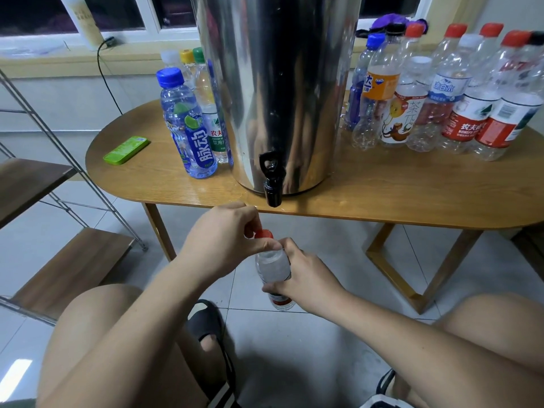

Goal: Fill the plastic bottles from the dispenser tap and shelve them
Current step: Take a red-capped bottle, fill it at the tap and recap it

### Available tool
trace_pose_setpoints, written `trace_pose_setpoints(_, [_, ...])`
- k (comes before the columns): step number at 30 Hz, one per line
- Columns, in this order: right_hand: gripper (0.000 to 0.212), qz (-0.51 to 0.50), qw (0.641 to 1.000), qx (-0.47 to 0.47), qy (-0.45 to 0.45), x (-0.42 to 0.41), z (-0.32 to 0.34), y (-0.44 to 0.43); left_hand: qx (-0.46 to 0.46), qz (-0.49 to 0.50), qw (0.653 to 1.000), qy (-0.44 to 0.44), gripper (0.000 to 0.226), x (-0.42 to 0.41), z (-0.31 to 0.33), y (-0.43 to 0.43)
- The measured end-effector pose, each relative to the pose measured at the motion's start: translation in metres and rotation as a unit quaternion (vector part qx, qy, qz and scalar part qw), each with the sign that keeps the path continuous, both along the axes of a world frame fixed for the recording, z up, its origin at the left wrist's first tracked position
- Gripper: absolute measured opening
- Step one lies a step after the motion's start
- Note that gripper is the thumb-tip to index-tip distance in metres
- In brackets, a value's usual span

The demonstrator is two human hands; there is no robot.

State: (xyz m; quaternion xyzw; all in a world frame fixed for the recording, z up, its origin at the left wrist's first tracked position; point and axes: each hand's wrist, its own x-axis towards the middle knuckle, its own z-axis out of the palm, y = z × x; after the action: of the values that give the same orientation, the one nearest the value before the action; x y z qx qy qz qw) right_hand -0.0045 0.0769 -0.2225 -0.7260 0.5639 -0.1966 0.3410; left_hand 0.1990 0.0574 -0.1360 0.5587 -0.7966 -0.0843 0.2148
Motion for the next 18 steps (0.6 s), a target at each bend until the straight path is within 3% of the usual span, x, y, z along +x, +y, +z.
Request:
trace_pose_setpoints(3, [0.069,-0.005,1.0,0.006,-0.002,-0.001,0.001,0.001,0.059,-0.054,0.996,0.049,0.024,0.005,0.002,-0.001])
trace_pose_setpoints(7, [0.073,-0.007,1.0,0.007,0.007,-0.002,0.002,0.002,0.067,-0.124,0.99,0.014,0.037,0.011,0.004,0.0])
trace_pose_setpoints(10, [0.07,-0.006,1.0,0.017,0.004,0.0,0.002,0.002,0.074,-0.087,0.993,0.027,0.045,0.006,0.003,0.005])
trace_pose_setpoints(13, [0.067,-0.002,1.0,0.012,0.018,0.002,0.003,0.002,0.028,-0.021,0.999,-0.03,0.055,0.0,0.002,0.006])
trace_pose_setpoints(18, [0.069,0.002,1.0,0.006,0.027,0.001,0.007,0.002,0.029,-0.002,0.999,-0.044,0.034,-0.007,0.005,0.006])
